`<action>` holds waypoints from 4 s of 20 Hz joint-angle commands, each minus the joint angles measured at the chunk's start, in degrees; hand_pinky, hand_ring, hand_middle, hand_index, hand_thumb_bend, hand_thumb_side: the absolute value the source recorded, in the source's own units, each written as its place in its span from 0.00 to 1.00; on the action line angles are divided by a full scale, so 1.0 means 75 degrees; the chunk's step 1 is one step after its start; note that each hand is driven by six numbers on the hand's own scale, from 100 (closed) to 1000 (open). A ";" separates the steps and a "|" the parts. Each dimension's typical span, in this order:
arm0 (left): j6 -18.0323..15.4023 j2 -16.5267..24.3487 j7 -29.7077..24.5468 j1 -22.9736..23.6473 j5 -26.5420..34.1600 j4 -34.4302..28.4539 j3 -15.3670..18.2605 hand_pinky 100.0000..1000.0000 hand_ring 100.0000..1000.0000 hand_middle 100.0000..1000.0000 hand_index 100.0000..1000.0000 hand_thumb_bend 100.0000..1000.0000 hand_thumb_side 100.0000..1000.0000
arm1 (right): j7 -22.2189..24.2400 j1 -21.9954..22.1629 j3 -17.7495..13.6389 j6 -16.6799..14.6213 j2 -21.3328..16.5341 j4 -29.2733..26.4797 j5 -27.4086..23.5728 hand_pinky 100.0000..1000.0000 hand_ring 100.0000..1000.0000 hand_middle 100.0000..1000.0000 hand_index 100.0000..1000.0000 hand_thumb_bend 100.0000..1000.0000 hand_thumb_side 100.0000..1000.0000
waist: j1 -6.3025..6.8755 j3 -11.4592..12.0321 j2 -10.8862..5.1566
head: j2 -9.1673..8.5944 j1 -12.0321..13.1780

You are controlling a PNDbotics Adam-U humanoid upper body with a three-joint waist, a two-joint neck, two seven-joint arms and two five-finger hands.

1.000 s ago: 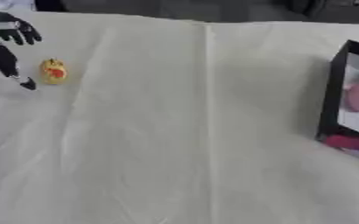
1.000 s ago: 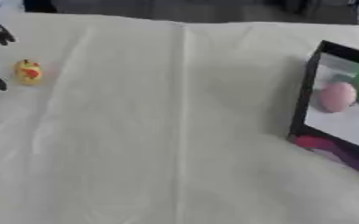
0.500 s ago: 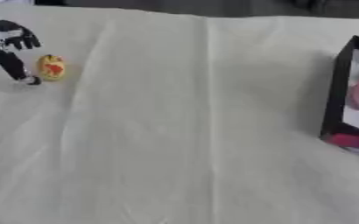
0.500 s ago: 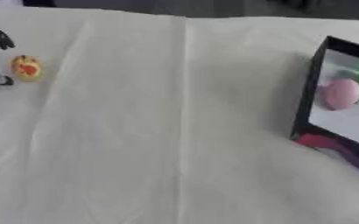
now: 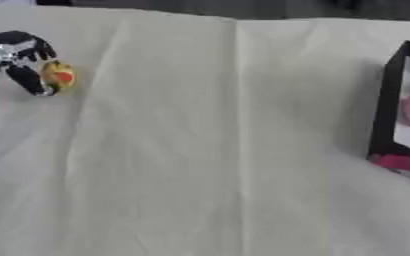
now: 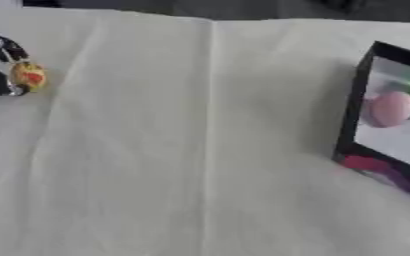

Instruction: Pick up the objects with one hand, pass them to the other hand, and then place them into the box on the other side of the table.

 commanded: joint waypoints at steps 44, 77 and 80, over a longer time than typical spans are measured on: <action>0.0134 -0.2173 0.5196 0.2411 0.1712 -0.6362 -0.1352 0.56 0.44 0.43 0.48 0.00 0.00 | 0.5113 -0.3735 0.2905 0.1043 0.3524 0.0450 0.3280 0.82 0.72 0.74 0.88 0.32 0.19 | -0.0081 0.0491 -0.0893 | 0.0604 -0.1539; -0.1241 -0.2526 0.6121 0.2867 0.1783 -0.6832 -0.1715 0.55 0.43 0.42 0.49 0.00 0.00 | 0.4909 -0.3768 0.3399 0.1422 0.4630 0.1452 0.3666 0.78 0.56 0.35 0.64 0.00 0.00 | -0.0061 0.0653 -0.0869 | 0.0690 -0.1851; -0.1278 -0.2555 0.6081 0.2864 0.1771 -0.6797 -0.1726 0.55 0.43 0.42 0.50 0.00 0.00 | 0.4364 -0.3749 0.3394 0.1490 0.4674 0.1472 0.3249 0.77 0.51 0.23 0.53 0.00 0.00 | -0.0065 0.0655 -0.0860 | 0.0692 -0.1859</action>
